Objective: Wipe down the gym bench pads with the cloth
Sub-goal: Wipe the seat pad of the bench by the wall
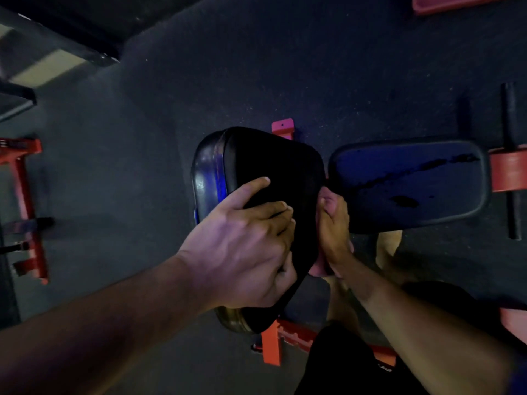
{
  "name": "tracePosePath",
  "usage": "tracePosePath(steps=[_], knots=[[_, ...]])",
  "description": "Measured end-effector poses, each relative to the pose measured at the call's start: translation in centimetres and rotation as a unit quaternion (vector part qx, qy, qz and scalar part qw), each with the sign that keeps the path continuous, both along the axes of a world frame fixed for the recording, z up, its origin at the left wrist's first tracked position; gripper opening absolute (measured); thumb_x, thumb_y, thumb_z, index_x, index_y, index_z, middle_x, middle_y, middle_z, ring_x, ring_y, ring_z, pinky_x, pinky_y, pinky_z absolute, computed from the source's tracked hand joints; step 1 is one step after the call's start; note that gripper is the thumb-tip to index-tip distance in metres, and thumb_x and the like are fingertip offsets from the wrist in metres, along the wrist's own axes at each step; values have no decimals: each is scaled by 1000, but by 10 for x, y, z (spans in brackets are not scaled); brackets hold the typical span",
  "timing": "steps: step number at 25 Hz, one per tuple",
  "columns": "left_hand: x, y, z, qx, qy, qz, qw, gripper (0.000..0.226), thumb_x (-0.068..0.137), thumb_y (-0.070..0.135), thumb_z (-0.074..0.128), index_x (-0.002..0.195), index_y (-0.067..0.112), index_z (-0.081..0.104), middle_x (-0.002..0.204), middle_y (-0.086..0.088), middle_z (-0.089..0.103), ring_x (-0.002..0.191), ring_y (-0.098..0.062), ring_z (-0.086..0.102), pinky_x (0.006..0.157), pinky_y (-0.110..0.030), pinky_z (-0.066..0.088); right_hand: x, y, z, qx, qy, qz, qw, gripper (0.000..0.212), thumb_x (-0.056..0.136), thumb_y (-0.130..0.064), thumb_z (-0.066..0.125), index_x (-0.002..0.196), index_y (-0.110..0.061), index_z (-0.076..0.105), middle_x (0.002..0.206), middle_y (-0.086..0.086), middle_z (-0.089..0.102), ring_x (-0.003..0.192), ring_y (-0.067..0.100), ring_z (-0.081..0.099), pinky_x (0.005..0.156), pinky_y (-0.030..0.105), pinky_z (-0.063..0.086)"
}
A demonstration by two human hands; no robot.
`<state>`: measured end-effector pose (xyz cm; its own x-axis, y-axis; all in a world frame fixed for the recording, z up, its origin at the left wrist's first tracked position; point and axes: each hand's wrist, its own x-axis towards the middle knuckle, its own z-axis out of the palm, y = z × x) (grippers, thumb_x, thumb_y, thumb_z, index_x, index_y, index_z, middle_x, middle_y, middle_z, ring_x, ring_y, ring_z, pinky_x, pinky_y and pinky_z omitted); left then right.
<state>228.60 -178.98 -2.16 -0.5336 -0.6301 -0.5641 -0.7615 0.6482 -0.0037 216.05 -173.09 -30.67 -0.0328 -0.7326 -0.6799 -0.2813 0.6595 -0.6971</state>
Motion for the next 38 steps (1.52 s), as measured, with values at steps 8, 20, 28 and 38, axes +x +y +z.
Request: tracePosePath(steps=[8,20,28,38], knots=[[3,-1,-1,1,24,-9,1000,54,90,40,44,120,9,76,128,-6,74,125,-19,66,125,-49,25,31,-163,-51,-81,-22,4,996,34,93,-55,45,119,-39,61,129,-4,63,122,21,55,107,42,43],[3,2,-5,-16,47,15,999,48,88,37,47,112,12,79,122,-3,76,118,-17,70,115,-43,34,25,-65,61,-218,-140,-72,963,24,105,-26,57,127,-19,59,132,-7,59,129,15,55,111,35,42],[17,7,-9,-73,241,22,968,31,90,27,54,100,15,81,113,4,79,102,-17,74,91,-38,51,4,-188,29,-83,-129,67,986,9,101,-34,56,104,-28,62,101,-12,68,103,10,68,82,16,50],[22,25,-14,-278,321,278,862,31,100,11,55,124,3,72,133,-8,69,127,-25,63,114,-41,44,32,-212,232,-265,-321,299,858,33,99,-16,51,117,9,65,122,11,67,117,16,62,111,33,42]])
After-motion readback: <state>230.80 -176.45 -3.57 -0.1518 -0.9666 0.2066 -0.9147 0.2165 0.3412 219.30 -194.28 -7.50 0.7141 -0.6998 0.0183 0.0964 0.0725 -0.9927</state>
